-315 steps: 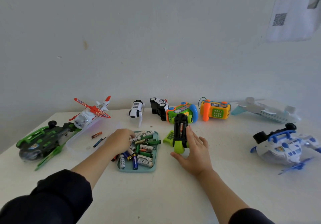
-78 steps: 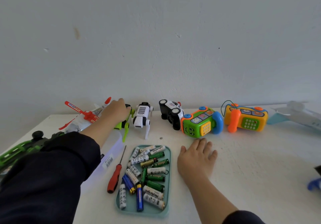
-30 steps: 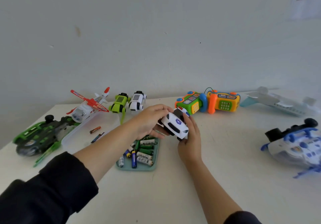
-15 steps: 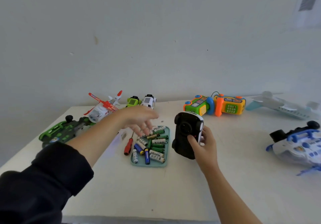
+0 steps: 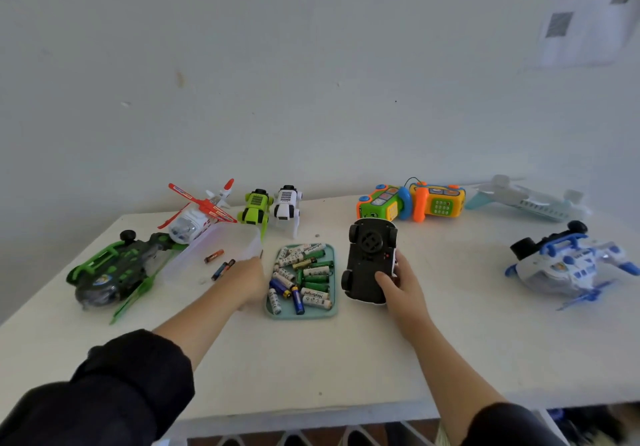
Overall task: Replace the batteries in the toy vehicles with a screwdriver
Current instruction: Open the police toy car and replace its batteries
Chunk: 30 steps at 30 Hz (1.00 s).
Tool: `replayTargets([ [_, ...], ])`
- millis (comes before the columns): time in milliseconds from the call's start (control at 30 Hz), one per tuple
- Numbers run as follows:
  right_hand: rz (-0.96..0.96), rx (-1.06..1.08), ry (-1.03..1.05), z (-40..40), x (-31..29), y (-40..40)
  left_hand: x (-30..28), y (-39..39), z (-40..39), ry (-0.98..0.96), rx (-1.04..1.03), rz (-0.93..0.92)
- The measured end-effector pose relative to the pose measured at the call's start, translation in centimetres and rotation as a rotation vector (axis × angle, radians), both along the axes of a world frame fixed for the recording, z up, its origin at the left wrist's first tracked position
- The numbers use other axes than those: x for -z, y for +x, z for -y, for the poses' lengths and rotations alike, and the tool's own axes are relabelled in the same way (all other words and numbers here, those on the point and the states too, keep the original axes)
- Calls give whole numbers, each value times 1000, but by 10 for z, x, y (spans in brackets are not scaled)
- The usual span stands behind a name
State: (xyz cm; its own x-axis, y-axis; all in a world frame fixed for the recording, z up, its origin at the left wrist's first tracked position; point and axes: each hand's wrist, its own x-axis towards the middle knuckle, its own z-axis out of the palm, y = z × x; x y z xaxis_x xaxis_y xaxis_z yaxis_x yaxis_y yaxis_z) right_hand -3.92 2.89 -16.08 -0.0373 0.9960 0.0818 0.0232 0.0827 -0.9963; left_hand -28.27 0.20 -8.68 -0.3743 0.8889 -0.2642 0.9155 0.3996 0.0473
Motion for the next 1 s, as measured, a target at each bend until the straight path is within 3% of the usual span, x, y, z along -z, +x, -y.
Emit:
replayTargets([
  [100, 71, 26, 27, 4, 1, 1, 0, -6, 1, 167, -41, 0],
  [233, 174, 39, 85, 12, -6, -1, -17, 1, 0, 613, 23, 99],
  [367, 205, 35, 119, 16, -8, -3, -34, 23, 3, 986, 150, 416],
  [500, 243, 50, 185, 11, -7, -3, -38, 54, 6, 1059, 136, 911],
  [600, 264, 47, 159, 11, -7, -4, -29, 74, 5, 1074, 135, 1088],
  [700, 305, 35, 156, 11, -6, -4, -17, 91, 0, 1099, 189, 1110],
  [833, 372, 13, 93, 6, -3, -3, -3, 102, -4, 1188, 291, 999],
  [1000, 318, 32, 105, 7, -2, -1, 8, 102, -5, 1260, 403, 887],
])
